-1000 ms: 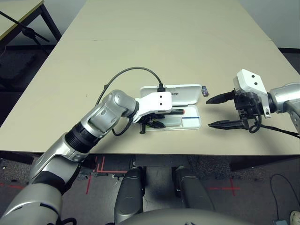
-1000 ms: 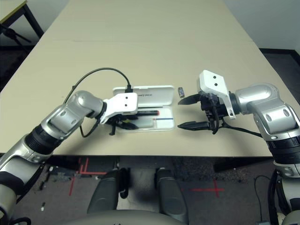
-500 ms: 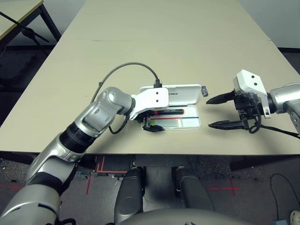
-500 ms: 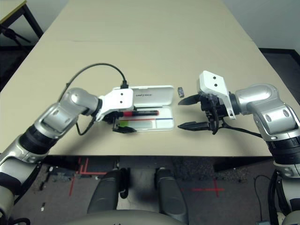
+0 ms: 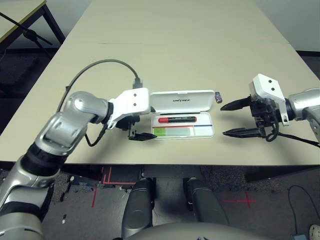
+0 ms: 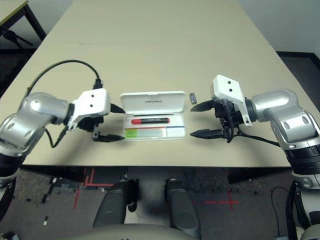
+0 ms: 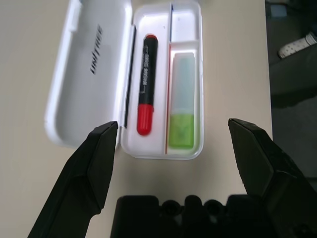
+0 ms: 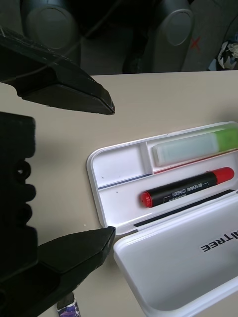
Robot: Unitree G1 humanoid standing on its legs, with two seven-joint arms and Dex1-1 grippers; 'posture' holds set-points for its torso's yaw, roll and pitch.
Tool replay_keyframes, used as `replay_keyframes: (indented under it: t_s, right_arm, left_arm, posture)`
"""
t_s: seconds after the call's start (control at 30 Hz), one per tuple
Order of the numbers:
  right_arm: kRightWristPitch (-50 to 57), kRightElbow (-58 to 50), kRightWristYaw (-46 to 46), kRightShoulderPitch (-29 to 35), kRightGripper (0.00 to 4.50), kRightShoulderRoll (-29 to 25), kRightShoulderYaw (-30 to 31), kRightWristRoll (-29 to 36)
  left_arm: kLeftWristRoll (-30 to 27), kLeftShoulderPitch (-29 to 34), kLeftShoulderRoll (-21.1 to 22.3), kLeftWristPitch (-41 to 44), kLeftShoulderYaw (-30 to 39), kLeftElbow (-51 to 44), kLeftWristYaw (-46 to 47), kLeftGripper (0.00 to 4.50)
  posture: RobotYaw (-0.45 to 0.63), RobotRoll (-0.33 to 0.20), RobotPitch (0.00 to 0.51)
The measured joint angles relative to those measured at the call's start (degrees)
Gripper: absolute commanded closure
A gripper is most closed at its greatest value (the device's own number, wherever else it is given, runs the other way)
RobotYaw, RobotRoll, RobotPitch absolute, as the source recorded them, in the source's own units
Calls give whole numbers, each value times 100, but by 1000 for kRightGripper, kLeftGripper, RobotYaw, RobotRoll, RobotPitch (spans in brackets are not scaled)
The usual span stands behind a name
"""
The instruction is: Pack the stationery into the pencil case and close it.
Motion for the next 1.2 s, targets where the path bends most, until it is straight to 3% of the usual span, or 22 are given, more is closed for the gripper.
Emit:
replay_keyframes:
  t_s: [0.17, 0.43, 0.6, 0.77, 0.87, 1.0, 1.2]
  right_arm:
    - [294, -21, -118, 46, 0, -191, -43, 17]
    - [2063, -447, -415, -3, 0, -815, -233, 374]
    - [3054, -486, -759, -266, 0, -842, -511, 752]
    - [3553, -245, -1495, -544, 0, -806, -517, 605]
    - [3900, 117, -2078, -827, 0, -598, -365, 311]
    - [4342, 563, -2899, -1311, 0, 239, -207, 92]
    - [4472, 1390, -3626, -1761, 0, 1021, -154, -146]
  left_arm:
    - [-355, 0, 23, 136, 340, -183, 94, 14]
    - [-692, 193, 19, 142, 521, -353, 251, 14]
    - [-774, 256, 18, 133, 519, -373, 330, 14]
    - [-794, 311, 7, 111, 502, -370, 390, 14]
    - [-797, 315, -2, 86, 493, -366, 401, 14]
    - [-796, 295, -28, 42, 424, -368, 408, 14]
    - [-794, 299, -19, 24, 393, -371, 435, 14]
  posture:
    - [51, 0, 160]
    - [47, 0, 168]
    - [40, 0, 171]
    - [34, 0, 170]
    - [38, 0, 169]
    - [49, 0, 167]
    - [73, 0, 165]
